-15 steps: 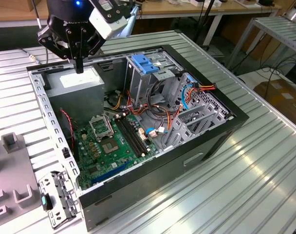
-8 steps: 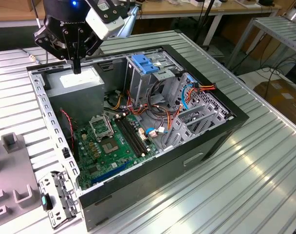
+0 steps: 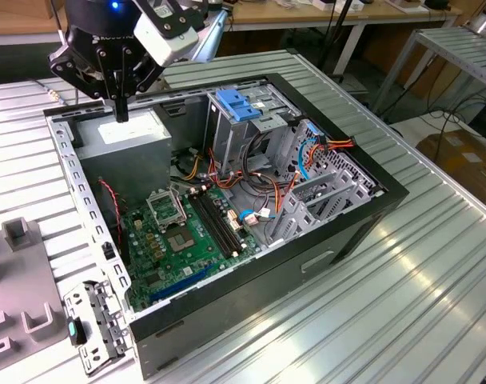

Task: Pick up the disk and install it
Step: 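Reach for the disk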

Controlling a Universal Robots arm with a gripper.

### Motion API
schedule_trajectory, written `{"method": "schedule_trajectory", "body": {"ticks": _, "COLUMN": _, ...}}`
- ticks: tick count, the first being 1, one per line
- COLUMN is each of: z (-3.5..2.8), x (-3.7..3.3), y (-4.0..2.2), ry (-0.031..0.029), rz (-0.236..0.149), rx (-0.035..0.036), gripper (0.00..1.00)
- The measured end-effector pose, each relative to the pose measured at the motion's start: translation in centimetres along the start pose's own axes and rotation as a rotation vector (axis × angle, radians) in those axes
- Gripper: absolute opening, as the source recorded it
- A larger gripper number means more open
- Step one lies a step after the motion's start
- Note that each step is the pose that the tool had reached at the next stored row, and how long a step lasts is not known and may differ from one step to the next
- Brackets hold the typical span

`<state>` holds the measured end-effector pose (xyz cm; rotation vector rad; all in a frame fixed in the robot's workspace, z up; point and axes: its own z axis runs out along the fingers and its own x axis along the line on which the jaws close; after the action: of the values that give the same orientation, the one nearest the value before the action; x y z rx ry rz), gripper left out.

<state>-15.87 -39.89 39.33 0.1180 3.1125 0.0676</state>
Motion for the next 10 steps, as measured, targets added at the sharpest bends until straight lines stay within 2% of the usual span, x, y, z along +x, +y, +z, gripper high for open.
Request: {"method": "schedule_trajectory", "body": {"ticks": 10, "z": -0.02, "x": 0.93, "y": -0.07, "ry": -0.0001, "rz": 0.0, "rx": 0.0, "gripper": 0.11}}
